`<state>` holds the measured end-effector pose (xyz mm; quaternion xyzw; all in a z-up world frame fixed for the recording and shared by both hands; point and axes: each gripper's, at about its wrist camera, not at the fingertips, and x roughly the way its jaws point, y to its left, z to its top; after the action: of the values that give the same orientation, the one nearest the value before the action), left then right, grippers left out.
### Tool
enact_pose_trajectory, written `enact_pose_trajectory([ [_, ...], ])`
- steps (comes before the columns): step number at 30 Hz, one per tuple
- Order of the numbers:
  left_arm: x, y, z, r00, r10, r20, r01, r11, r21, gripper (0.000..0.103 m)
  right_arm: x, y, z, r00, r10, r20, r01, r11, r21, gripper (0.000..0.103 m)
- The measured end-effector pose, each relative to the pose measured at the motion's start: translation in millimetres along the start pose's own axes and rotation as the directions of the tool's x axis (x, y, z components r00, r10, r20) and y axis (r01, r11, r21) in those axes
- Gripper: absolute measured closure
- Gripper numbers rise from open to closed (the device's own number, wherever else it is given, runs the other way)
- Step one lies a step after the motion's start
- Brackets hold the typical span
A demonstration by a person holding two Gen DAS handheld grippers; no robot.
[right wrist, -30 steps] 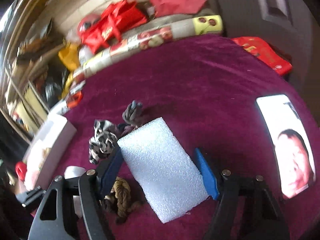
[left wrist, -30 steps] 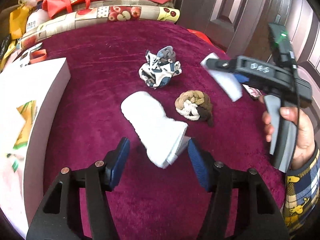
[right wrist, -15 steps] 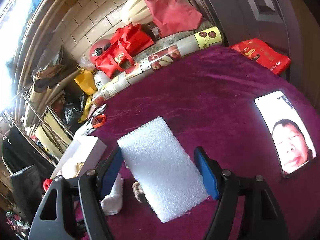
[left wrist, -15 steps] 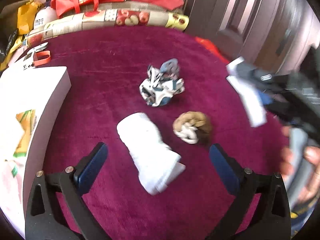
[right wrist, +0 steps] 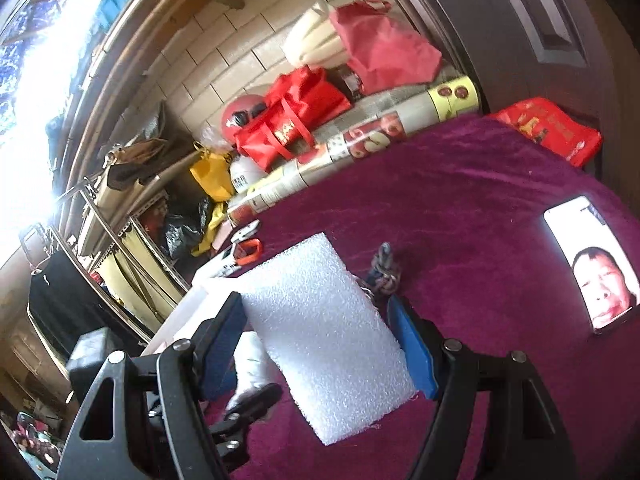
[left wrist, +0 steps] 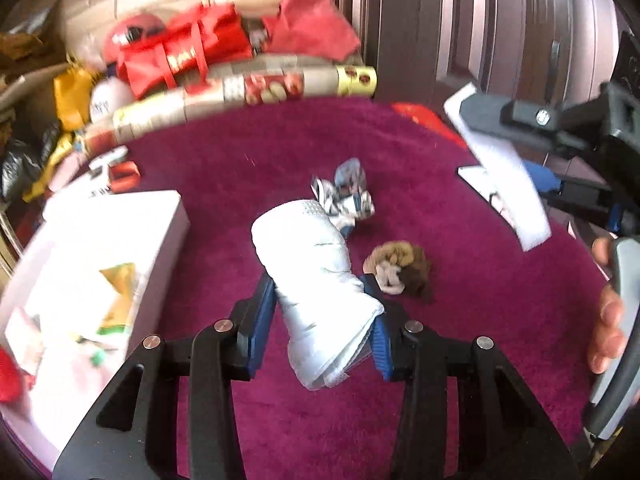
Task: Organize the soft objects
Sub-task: 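Lift the towel and foam sheet with both tools toward the tray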
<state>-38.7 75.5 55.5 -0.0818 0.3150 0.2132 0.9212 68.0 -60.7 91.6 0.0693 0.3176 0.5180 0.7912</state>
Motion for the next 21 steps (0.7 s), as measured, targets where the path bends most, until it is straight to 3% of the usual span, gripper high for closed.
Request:
enact_pose_trajectory([
  [11,-67.2,18.8,3.8,0.988,0.083,0.132,-0.080,0.996,-0.025,0.061,-27.1,46.5,2.6,0.997,0.048,0.065,-0.042,0.995,-0.089,0.030],
  [21,-99.6,52.5,-2.9,0.973,0.140,0.184,-0.123,0.987,-0.100,0.061,-30.6,81.2,-4.2,0.994,0.086,0.061,-0.076,0.985,-0.152,0.030],
])
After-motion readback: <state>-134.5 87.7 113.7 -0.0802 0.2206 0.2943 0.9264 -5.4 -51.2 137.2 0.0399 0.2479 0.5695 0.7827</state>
